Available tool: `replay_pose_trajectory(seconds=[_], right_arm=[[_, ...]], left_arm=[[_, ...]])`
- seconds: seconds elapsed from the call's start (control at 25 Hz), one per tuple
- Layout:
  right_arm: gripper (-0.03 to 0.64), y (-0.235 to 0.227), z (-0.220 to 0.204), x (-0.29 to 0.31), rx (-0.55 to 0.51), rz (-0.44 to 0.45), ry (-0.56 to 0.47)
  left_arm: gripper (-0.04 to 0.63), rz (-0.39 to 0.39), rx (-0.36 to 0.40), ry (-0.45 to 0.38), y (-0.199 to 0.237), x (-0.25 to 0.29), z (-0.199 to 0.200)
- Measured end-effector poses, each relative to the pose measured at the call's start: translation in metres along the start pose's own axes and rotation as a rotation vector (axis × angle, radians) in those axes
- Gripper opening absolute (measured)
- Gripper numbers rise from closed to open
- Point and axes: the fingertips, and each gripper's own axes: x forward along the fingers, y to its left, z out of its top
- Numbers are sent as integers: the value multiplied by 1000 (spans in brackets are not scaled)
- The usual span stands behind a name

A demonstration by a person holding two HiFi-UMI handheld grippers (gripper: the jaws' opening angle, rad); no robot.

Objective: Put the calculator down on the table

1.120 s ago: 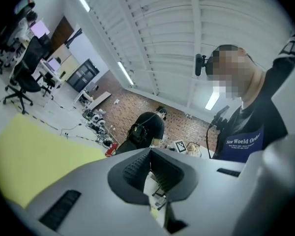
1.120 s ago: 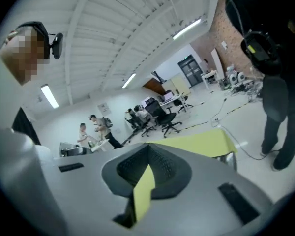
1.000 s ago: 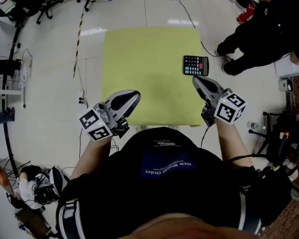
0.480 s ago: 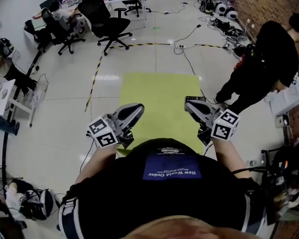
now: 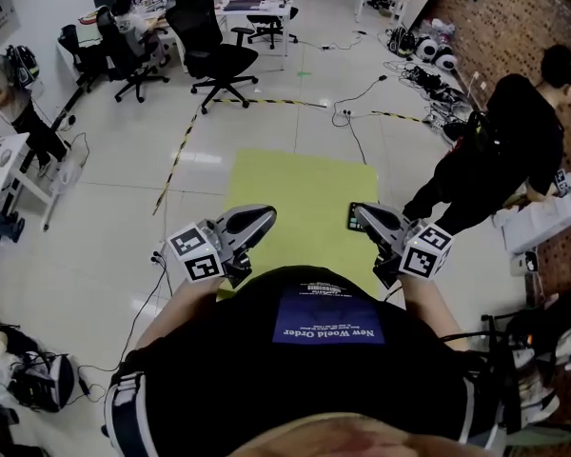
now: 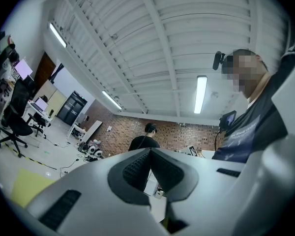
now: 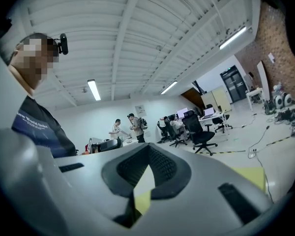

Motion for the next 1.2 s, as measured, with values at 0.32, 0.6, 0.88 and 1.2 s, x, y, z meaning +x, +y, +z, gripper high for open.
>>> replay_pose_trajectory(seconds=[0.32,0.6,0.88,1.2], right_arm=[[-14,2,-3,0,-21,-5,11],[-15,8,-8,-2,-35,-2,24],[-15,9,-14,-6,-33,-3,37],[-15,11,-15,1,-55,9,54]], left_arm=[[6,7,5,12,-4,-3,-2],[6,0,2,13,-10,-5,-4],[6,6,-7,9,-13,-6,-8],[6,6,-11,0,-11,-9,-9]])
